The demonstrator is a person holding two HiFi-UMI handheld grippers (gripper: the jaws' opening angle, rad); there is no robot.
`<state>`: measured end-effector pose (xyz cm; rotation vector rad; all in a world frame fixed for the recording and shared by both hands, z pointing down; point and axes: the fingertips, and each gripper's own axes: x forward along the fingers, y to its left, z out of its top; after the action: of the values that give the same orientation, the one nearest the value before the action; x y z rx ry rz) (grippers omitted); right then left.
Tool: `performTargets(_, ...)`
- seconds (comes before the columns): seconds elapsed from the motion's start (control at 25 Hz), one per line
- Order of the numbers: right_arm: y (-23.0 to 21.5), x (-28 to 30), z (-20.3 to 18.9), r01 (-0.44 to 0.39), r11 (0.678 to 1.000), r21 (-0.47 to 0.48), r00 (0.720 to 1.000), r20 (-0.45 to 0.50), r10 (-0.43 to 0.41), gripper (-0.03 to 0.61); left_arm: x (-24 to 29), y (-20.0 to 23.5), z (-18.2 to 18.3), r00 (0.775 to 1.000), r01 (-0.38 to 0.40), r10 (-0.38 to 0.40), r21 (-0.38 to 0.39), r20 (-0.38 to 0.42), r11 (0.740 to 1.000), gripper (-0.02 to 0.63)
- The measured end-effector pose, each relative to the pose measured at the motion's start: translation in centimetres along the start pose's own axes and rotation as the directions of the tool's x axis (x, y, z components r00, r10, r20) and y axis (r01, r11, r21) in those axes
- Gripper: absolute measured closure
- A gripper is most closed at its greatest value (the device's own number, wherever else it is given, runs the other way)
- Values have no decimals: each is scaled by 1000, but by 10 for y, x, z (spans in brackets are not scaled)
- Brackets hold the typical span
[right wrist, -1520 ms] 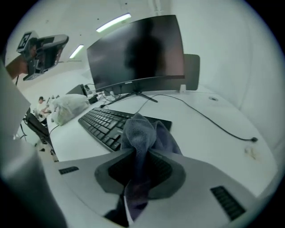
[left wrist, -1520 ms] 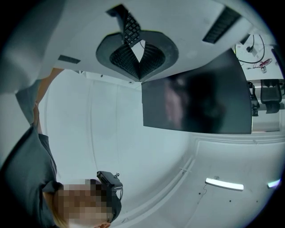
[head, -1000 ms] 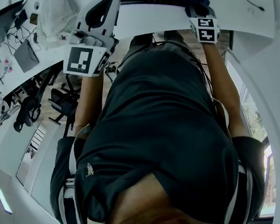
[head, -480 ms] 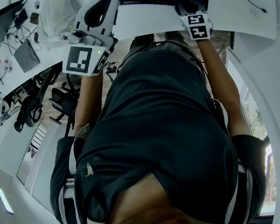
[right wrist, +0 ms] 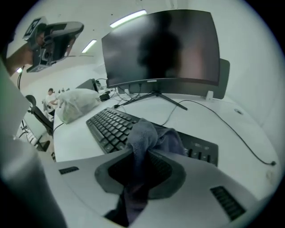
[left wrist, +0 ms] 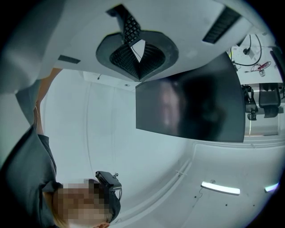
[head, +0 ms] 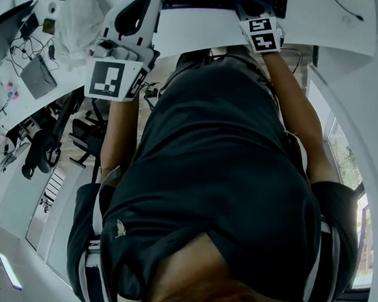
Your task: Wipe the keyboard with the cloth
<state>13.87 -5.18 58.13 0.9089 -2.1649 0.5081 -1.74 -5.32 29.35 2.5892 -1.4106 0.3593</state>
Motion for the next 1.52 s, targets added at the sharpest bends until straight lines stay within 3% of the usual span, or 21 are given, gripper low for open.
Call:
performTargets(0.2,-65,-14,-2,139,986,89,990,9,-140,506,2,14,1,1000,4,-4,-2,-2,1000,608)
performTargets(0.32,-56,-6,10,182,979,87,983,9,-184,509,4,15,-3,1000,11,-11,-11,-12,1000,608)
performTargets(0.48,-10,20,32,67,998,11,997,38,-67,508,10,16,-3,999,31,-31,-9,-11,999,608)
performTargets(0.6,-20,23,34,14,1000,4,999,36,-15,508,11,22,0,1000,28,-28,-5,-8,1000,609)
performTargets(0.68,-64,9,29,117,991,67,992,36,-119,508,11,25,1,1000,22,-22,-5,-6,1000,609)
performTargets(0.76,-107,-7,21,248,960,134,967,18,-252,508,9,28,0,1000,15,-15,-7,-7,1000,607)
performTargets(0.84,-120,-12,19,295,943,153,955,0,-298,509,7,29,-3,1000,10,-10,-15,-11,1000,608)
performTargets(0.92,-93,-1,29,254,964,80,967,5,-255,511,7,27,-4,1000,13,-13,-19,-13,1000,609)
performTargets(1.08,-8,33,50,64,994,-84,997,39,-61,511,9,20,-1,999,34,-34,-9,-6,999,609)
performTargets(1.2,-16,33,50,21,998,-50,999,36,-20,511,5,22,2,1000,28,-28,0,1,1000,609)
performTargets(1.28,-57,16,40,108,994,27,994,25,-108,511,0,27,0,1000,14,-14,-4,-1,1000,609)
performTargets(1.4,-112,-12,22,269,955,123,963,-8,-270,511,-7,31,-4,1000,-2,2,-19,-2,1000,607)
performTargets(1.52,-92,-7,27,265,960,90,964,-3,-266,511,-10,28,-8,1000,1,-1,-30,-6,1000,607)
